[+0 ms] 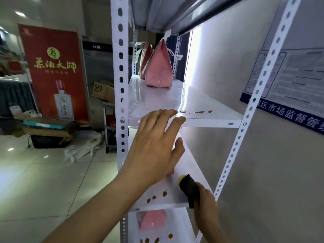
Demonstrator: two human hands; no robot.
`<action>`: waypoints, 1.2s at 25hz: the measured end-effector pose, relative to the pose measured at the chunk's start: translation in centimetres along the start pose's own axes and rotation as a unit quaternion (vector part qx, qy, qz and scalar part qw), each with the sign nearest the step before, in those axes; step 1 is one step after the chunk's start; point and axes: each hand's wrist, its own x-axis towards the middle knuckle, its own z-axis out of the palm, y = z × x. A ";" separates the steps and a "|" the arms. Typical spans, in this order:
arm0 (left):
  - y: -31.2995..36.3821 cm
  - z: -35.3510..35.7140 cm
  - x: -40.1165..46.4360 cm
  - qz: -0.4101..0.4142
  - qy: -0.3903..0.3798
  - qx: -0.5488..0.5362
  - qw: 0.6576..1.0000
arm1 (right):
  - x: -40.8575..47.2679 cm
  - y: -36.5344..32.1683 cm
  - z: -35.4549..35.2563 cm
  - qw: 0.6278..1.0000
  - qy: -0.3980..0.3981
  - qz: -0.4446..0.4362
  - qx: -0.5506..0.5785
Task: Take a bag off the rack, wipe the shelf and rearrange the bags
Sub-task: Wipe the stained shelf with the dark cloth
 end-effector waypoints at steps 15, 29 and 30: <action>-3.5 2.8 1.0 -0.043 -0.060 0.023 0.997 | 3.8 -17.0 -23.8 0.942 0.251 -0.219 0.034; -5.0 4.1 1.3 -0.094 -0.022 0.069 0.993 | 16.4 -20.9 -19.9 0.995 -0.077 -0.038 -0.051; -5.2 4.2 1.4 -0.093 -0.014 0.070 0.993 | 16.7 -20.9 -19.6 0.995 -0.071 -0.037 -0.063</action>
